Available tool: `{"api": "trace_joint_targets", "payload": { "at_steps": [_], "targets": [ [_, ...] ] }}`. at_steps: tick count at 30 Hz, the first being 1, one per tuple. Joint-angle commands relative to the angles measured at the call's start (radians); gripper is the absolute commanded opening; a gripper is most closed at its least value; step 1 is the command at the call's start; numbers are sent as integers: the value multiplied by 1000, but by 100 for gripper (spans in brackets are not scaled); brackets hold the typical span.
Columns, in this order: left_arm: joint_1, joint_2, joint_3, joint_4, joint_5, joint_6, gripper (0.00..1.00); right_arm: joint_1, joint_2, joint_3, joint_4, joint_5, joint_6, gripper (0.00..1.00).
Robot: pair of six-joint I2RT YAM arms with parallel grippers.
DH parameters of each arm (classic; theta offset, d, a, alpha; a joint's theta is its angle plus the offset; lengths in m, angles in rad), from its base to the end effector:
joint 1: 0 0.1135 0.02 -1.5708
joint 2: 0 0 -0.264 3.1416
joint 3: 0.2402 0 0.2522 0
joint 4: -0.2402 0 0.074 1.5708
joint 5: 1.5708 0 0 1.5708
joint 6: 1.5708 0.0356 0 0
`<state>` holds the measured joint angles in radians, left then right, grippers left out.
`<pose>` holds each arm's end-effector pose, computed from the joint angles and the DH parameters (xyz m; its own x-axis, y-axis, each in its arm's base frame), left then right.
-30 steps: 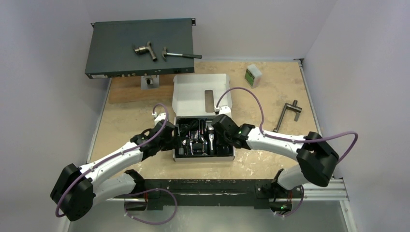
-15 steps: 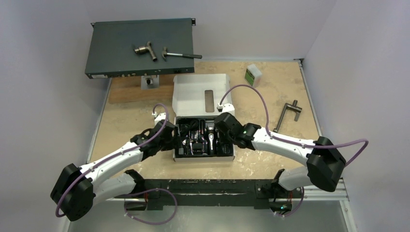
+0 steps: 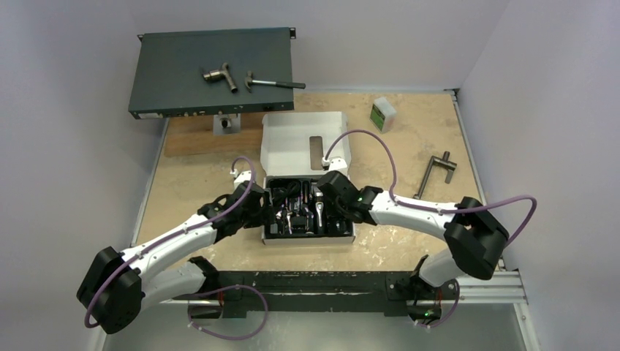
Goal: Sort the hair-cutting tools
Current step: Place the haircut tool in the storage box.
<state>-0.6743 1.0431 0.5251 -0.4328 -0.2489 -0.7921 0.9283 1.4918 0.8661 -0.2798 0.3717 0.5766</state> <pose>0.1560 -0.1134 0.1841 -0.7977 -0.2456 -0.5508 -0.1061 0.9562 -0.2728 0.1895 0.2316 0.1975 -0.7286 -0.1258 -0.6733 -0.2557 0.9619 0.0970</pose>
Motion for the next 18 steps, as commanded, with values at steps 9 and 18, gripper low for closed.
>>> {"api": "trace_joint_targets", "payload": {
  "at_steps": [9, 18],
  "targets": [
    [2, 10, -18, 37, 11, 9, 80, -6, -188, 66, -80, 33, -34, 0],
    [2, 17, -16, 42, 19, 6, 80, -6, -142, -2, -60, 31, -11, 0]
  ]
}}
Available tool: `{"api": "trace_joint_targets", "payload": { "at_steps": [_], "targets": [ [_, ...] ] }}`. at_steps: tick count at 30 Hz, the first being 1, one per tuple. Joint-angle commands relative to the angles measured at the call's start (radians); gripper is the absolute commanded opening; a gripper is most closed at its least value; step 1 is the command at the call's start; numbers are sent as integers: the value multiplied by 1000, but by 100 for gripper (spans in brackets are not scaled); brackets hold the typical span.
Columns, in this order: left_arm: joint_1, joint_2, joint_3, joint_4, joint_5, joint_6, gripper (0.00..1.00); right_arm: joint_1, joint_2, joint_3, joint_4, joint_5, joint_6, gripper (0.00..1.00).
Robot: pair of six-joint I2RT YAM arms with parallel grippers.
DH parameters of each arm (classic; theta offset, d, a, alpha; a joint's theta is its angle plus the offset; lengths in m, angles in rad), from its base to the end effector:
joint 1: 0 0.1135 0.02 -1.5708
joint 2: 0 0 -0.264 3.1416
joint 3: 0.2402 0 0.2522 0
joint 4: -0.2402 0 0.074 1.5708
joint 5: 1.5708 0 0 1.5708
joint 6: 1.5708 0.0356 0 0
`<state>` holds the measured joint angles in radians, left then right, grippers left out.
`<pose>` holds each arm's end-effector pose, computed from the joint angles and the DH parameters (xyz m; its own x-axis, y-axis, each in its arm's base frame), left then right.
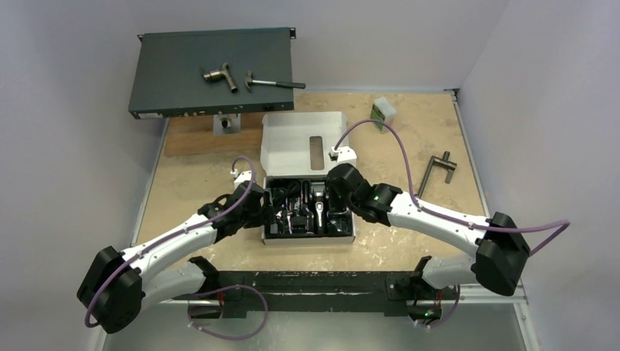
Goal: Sort the hair-cutting tools
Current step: Place the haircut tool in the storage box.
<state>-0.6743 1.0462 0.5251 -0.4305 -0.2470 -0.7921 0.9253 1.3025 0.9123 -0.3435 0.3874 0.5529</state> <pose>0.1562 -0.1137 0.1837 -0.7988 -0.2451 -0.5494 -0.1054 0.9561 -0.2733 0.1785 0.2146 0.2587 -0.6426 -0.0450 -0.7649 -0.2742 0.9457 0.1748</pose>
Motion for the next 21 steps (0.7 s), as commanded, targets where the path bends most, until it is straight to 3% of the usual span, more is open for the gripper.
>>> {"api": "trace_joint_targets", "payload": {
  "at_steps": [1, 7, 16, 21],
  "targets": [
    [2, 14, -16, 39, 17, 7, 80, -5, 72, -68, 2, 8, 29, 0],
    [2, 17, -19, 40, 18, 9, 80, -5, 175, -127, 11, -41, 65, 0],
    [2, 10, -20, 36, 14, 10, 80, -6, 20, -33, -20, 18, 12, 0],
    [2, 15, -19, 42, 17, 7, 80, -5, 22, 3, -32, 39, -11, 0]
  ]
}}
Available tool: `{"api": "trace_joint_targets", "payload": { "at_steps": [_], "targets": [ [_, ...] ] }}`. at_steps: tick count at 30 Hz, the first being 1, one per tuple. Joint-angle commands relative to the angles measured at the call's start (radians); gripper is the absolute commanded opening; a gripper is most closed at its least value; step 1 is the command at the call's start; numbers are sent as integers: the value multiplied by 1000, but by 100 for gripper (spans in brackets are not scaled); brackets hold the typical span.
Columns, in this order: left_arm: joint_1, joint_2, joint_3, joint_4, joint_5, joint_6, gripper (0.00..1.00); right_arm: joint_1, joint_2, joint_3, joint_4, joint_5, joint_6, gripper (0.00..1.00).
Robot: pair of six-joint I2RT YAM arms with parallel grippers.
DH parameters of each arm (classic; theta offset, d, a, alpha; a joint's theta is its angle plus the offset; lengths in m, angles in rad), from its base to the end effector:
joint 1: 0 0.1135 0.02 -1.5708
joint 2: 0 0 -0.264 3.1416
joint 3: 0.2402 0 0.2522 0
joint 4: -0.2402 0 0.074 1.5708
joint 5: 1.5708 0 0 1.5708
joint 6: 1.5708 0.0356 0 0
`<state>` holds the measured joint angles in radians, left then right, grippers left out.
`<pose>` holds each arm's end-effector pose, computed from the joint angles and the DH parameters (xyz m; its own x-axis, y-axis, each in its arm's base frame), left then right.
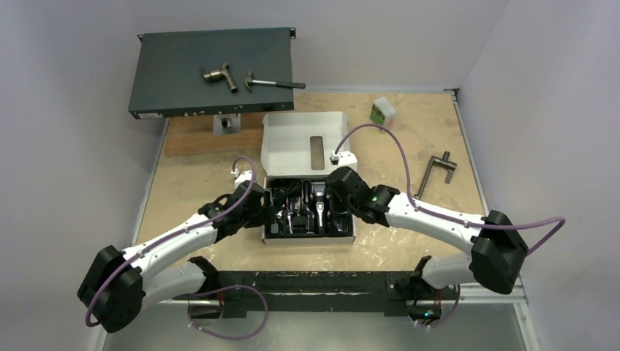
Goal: Sort the hair-cutting tools
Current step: Place the haircut tool in the storage box.
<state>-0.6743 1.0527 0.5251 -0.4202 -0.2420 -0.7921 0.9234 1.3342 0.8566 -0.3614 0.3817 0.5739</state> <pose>0.1572 -0.1147 0.1832 -0.7993 -0.2458 -0.5483 -0.1025 0.9549 -0.2786 0.1763 0.2112 0.2312 -0.6972 -0.0867 -0.7116 -0.2520 0.9590 0.1300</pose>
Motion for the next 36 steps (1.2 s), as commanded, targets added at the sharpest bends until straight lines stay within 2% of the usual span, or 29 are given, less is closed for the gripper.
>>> {"api": "trace_joint_targets", "payload": {
  "at_steps": [1, 7, 12, 19, 23, 36],
  "targets": [
    [2, 10, -19, 33, 13, 8, 80, -4, 1, 57, -10, 46, -34, 0],
    [2, 11, -20, 33, 17, 7, 80, -13, 131, -9, 19, 14, -6, 0],
    [2, 6, -28, 32, 12, 11, 80, -15, 173, -53, 35, -43, 11, 0],
    [2, 4, -25, 31, 10, 13, 80, -15, -6, 3, 22, 14, -15, 0],
    [2, 3, -22, 31, 10, 12, 80, -16, -54, 43, 6, 35, -42, 0],
    [2, 10, -22, 25, 6, 14, 80, -16, 137, -36, 0, -13, -10, 0]
  ]
}}
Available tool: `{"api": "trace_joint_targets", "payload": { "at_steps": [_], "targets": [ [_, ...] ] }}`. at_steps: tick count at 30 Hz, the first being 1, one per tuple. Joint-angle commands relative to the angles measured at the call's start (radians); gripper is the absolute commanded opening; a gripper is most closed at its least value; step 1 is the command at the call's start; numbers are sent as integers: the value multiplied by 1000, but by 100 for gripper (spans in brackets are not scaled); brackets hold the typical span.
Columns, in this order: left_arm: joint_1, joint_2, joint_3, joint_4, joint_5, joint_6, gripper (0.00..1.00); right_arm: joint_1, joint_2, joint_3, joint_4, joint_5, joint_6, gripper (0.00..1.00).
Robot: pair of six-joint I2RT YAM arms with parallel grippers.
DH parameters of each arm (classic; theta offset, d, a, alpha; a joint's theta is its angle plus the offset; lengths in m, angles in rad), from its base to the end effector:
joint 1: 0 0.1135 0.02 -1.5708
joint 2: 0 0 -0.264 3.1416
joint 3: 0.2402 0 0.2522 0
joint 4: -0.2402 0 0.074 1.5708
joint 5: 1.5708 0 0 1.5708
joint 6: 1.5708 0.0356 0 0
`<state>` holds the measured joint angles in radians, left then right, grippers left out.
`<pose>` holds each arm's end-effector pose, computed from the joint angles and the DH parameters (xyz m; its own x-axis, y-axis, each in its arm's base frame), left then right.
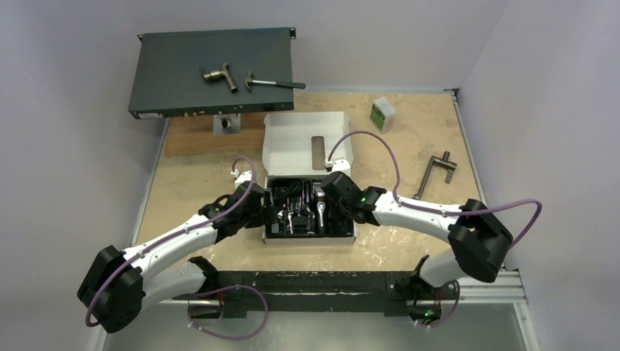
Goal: Sort the hair-cutting tools
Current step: Place the haircut tool in the storage box.
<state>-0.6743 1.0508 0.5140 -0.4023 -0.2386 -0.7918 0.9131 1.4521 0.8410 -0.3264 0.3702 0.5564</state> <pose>0.1569 -0.1146 0.1813 -0.7970 -0.2481 -0.5506 -0.0990 0.9530 -0.2862 0.1858 0.2194 0.1978 -0.7390 -0.1512 -0.6566 -0.2551 0.9647 0.0649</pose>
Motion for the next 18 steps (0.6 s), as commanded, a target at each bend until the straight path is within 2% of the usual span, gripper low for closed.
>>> {"api": "trace_joint_targets", "payload": {
  "at_steps": [1, 10, 12, 15, 18],
  "targets": [
    [2, 12, -11, 7, 1, 14, 80, -5, 18, -17, -39, 5, 3, 0],
    [2, 13, -12, 13, -1, 13, 80, -6, -153, 37, -32, 38, -28, 1],
    [2, 11, -12, 14, -2, 12, 80, -5, -189, 46, -33, 69, -27, 8],
    [2, 12, -14, 15, -4, 12, 81, -35, -220, 41, -36, 102, -14, 31],
    [2, 15, -18, 17, -5, 14, 81, -128, -221, -6, 4, 46, -6, 47]
  ]
}}
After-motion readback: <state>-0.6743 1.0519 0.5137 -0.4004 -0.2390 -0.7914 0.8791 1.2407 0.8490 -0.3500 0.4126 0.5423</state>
